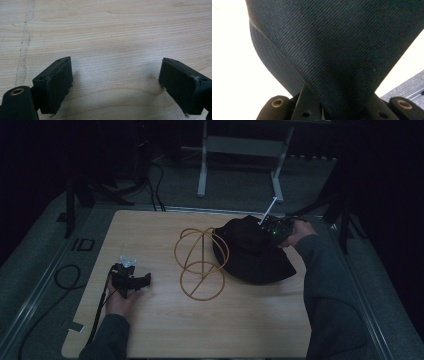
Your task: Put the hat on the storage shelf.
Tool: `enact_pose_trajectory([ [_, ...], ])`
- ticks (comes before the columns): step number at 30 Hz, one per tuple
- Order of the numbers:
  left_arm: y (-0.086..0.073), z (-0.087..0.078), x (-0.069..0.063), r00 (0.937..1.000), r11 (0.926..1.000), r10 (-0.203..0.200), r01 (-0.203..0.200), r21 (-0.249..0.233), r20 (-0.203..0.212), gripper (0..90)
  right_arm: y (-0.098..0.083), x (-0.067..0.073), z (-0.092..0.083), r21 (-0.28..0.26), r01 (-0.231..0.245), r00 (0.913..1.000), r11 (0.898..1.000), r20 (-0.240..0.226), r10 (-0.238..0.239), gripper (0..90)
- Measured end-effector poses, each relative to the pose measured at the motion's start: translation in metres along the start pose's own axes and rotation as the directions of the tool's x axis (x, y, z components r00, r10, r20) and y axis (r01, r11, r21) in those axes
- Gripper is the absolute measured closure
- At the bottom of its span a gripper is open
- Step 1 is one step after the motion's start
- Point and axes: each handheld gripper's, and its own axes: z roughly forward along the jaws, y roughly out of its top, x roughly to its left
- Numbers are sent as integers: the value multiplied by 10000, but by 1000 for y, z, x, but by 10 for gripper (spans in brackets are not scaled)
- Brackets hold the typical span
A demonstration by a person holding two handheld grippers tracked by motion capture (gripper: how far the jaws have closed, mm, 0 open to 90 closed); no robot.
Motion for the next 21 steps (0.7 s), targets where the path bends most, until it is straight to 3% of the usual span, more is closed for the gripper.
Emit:
enact_pose_trajectory([
  [12,0,0,0,10000,10000,22,-22,-9,32,123,-6,3,-16,-357,443,9987,9984,256,-434,872],
  [21,0,-1,-1,9999,10000,95,-95,9,101,123,-16,1,-30,-667,538,9984,9963,185,-526,871],
])
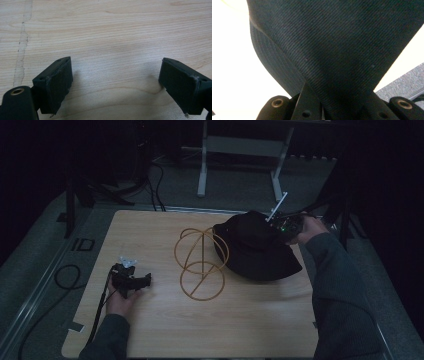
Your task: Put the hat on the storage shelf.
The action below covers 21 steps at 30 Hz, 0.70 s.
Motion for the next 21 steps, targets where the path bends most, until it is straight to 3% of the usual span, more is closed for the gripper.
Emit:
enact_pose_trajectory([
  [21,0,0,0,10000,10000,15,-15,31,21,123,-25,-5,-29,-514,192,9994,9985,294,-177,870],
])
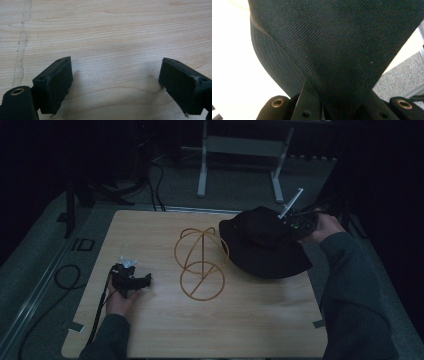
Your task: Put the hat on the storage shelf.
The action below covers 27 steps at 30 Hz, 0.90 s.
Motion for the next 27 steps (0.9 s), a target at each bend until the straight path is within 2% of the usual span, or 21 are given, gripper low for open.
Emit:
enact_pose_trajectory([
  [9,0,0,0,10000,10000,1,-1,0,-1,123,-3,0,-5,-146,101,9999,9998,25,-100,870],
  [20,0,0,0,10000,10000,10,-10,4,-1,123,-1,0,-14,-747,91,9999,9972,108,-83,870],
  [27,0,0,0,10000,10000,3,-3,4,-1,123,3,2,-23,-896,206,9996,9958,211,-188,870],
])
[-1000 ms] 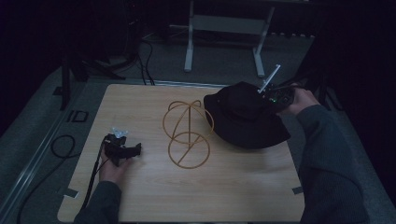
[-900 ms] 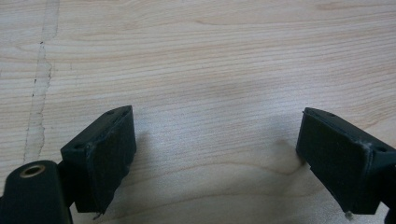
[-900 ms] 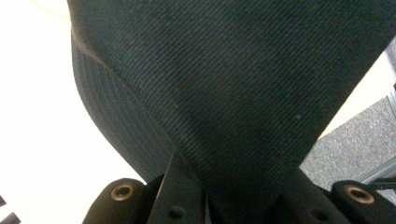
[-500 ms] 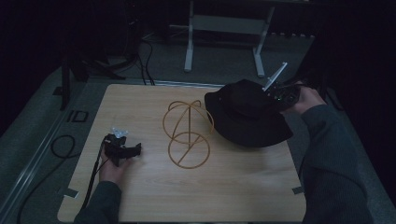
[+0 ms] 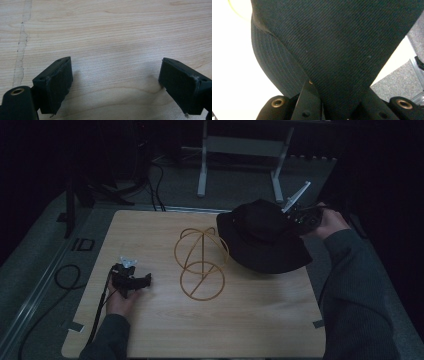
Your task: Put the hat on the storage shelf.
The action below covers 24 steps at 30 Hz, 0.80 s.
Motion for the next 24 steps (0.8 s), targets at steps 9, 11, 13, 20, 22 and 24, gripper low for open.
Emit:
enact_pose_trajectory([
  [9,0,0,0,10000,10000,-4,4,4,2,123,4,1,-11,-333,46,9999,9994,99,-42,870],
  [11,0,0,0,10000,10000,-11,11,-3,2,123,5,1,-12,-401,83,9999,9992,90,-79,871],
  [13,0,0,0,10000,10000,-11,11,-10,-2,123,6,0,-14,-418,68,10000,9991,56,-65,870],
  [20,0,0,0,10000,10000,-6,6,-3,1,123,7,1,-19,-374,127,9999,9992,45,-126,870],
  [22,0,0,0,10000,10000,-9,9,-1,1,123,7,2,-21,-392,168,9999,9991,34,-166,870],
  [24,0,0,0,10000,10000,-10,10,-1,0,123,6,2,-23,-415,201,9998,9989,39,-200,870],
])
